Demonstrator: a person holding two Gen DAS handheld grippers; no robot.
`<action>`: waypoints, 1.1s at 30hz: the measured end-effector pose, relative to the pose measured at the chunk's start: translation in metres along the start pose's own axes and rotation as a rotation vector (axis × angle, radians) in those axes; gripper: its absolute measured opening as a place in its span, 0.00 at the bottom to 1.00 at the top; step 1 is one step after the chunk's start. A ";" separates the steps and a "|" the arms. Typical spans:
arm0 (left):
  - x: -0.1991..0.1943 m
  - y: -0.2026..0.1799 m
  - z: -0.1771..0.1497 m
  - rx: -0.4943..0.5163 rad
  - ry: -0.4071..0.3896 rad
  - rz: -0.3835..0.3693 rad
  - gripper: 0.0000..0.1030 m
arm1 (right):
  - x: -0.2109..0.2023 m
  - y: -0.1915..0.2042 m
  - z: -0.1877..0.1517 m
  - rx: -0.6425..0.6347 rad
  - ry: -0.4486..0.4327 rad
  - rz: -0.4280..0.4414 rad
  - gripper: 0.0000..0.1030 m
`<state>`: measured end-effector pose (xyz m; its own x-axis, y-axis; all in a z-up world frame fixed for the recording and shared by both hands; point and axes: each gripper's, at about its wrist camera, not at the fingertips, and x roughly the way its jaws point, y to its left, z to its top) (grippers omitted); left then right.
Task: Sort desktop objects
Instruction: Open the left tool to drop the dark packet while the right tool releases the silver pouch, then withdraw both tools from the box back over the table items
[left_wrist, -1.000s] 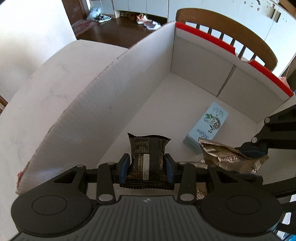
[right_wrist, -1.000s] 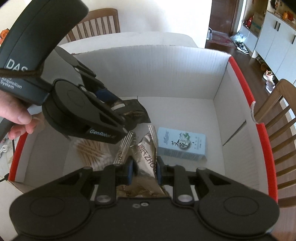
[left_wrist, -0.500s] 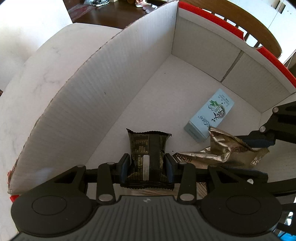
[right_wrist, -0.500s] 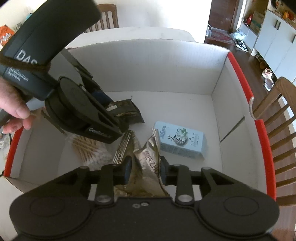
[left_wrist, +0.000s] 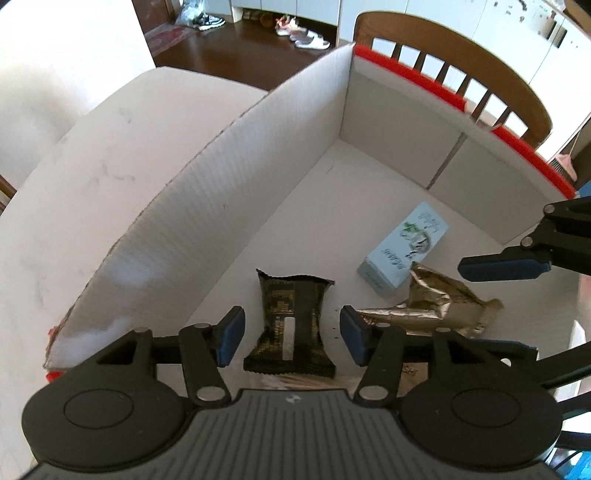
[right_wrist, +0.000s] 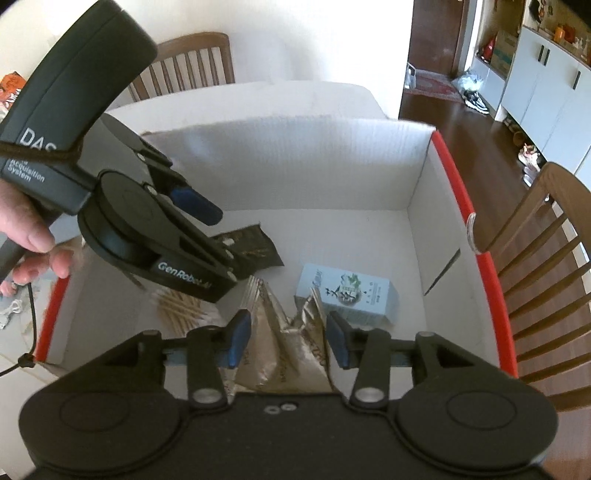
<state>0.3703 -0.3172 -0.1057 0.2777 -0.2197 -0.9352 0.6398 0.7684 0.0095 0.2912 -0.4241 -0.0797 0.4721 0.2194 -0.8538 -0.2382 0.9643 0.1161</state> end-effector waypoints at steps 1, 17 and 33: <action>-0.004 0.000 -0.001 -0.004 -0.007 -0.003 0.54 | -0.003 0.001 -0.001 -0.002 -0.005 0.002 0.44; -0.058 -0.014 -0.017 -0.055 -0.133 -0.032 0.54 | -0.047 0.021 -0.009 -0.023 -0.085 0.021 0.51; -0.114 -0.016 -0.074 -0.080 -0.249 -0.055 0.71 | -0.087 0.052 -0.025 -0.026 -0.183 0.037 0.77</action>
<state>0.2754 -0.2599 -0.0257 0.4177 -0.3961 -0.8177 0.6030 0.7940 -0.0766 0.2162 -0.3968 -0.0120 0.6085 0.2798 -0.7426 -0.2784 0.9516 0.1305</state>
